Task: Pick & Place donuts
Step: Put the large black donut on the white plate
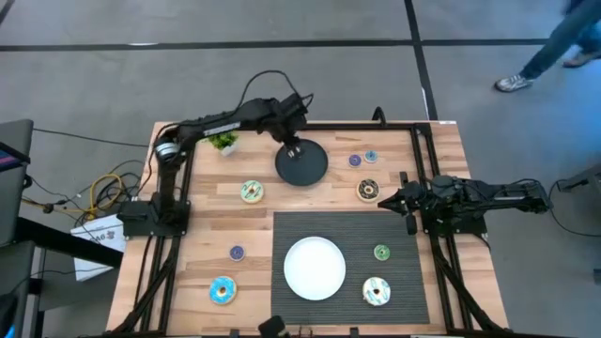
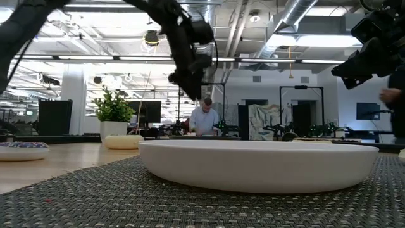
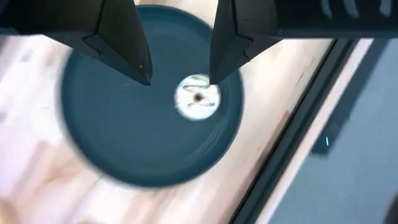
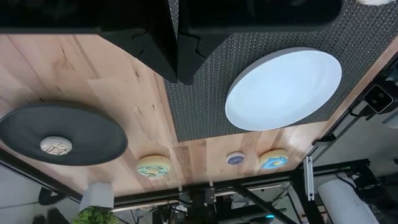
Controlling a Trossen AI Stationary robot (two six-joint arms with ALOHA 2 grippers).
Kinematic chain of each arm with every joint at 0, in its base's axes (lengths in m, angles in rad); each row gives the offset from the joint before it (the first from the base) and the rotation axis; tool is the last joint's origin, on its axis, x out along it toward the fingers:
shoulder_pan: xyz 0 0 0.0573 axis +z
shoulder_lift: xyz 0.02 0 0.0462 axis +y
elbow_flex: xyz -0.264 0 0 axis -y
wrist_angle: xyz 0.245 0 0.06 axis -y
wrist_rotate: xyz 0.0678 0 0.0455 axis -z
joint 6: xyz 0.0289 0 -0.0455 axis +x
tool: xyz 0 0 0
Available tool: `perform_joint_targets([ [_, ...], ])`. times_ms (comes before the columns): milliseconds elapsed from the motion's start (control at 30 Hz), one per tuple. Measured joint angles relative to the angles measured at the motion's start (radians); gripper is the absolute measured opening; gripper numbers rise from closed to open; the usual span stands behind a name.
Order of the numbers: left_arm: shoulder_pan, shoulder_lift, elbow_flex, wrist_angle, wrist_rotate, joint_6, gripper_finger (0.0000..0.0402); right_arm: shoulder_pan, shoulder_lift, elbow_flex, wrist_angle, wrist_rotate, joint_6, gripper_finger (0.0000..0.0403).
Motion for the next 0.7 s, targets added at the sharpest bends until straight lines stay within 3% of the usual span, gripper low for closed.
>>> perform_joint_targets([
  [167,-0.055,-0.234,-0.304,0.235,0.049,-0.001,0.0153,0.000,0.000,0.000,0.000,0.000,0.000,0.0000],
  [367,-0.134,-0.545,-0.726,0.531,0.112,-0.106,0.0153,0.000,0.000,0.000,0.000,0.000,-0.013,0.0000],
  [500,-0.208,-0.749,-0.924,0.614,0.081,-0.175,0.0153,0.000,0.000,0.000,0.000,0.000,-0.146,0.0000],
  [700,-0.364,-1.023,-1.115,0.663,-0.040,-0.266,0.0153,-0.001,0.000,0.000,0.000,0.001,-0.324,0.0000],
])
